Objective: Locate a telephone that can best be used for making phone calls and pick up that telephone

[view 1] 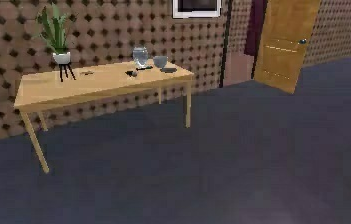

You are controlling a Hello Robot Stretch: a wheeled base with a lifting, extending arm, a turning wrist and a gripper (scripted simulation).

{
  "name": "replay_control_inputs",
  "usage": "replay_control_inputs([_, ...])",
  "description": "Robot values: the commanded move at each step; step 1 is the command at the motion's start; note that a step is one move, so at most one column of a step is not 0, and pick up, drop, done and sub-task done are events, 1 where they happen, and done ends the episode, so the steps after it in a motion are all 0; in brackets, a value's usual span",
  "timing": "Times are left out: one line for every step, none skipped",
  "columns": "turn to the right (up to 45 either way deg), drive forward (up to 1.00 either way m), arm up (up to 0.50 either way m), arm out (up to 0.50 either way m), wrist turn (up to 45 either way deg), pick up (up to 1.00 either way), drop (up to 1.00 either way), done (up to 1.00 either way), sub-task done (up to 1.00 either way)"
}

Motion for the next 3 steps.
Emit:
replay_control_inputs([45.0,0.00,0.00,0.00,0.0,0.00,0.00,0.00,0.00])
replay_control_inputs([12.0,0.00,0.00,0.00,0.0,0.00,0.00,0.00,0.00])
replay_control_inputs([0.0,0.05,0.00,0.00,0.0,0.00,0.00,0.00,0.00])
